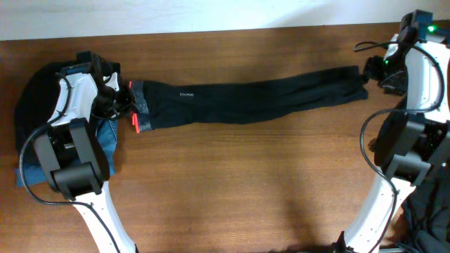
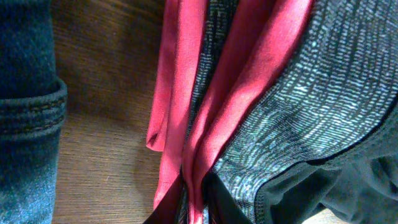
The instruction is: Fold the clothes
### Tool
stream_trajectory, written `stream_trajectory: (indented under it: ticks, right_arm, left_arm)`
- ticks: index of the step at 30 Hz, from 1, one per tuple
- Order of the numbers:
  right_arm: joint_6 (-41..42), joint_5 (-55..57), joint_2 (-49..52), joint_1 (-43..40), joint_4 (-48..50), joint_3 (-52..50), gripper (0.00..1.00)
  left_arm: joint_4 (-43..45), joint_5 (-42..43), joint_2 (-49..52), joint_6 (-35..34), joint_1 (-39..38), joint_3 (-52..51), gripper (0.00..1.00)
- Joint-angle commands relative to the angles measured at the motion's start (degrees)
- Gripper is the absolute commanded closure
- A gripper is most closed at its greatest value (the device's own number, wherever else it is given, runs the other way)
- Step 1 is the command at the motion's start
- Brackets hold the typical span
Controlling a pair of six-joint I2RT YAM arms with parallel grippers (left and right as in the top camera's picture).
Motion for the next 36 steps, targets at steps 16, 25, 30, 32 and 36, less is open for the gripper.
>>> stream_trajectory:
  ticks: [16,25,30,32,36]
  right_arm:
    - [-15.0,-6.6,2.9,0.9,12.2,-0.6,0.24]
    - [-21.3,-3.6,2.9,0.3,8.3,-0.6,0.32]
    - [-29.3,-7.2,2.9,-1.0,4.4,-0.9,0.32]
    - [-31.2,-7.2,2.9,-1.2,4.6,-1.6,0.32]
    - [-34.1,-7.2,2.9,-1.4,6.7,-5.1,0.32]
  left_arm:
    - [0.0,-1.0,-2.3,0.7,-1.0,0.8,0.88]
    - [0.0,-1.0,-2.3,0.7,-1.0,0.8,0.88]
    - [0.4,-1.0,-2.3,0.7,-1.0,0.8,0.88]
    - [0.5,-1.0,-2.3,0.7,-1.0,0.8,0.88]
    - [0.4,-1.0,-2.3,0.7,-1.0,0.8,0.88]
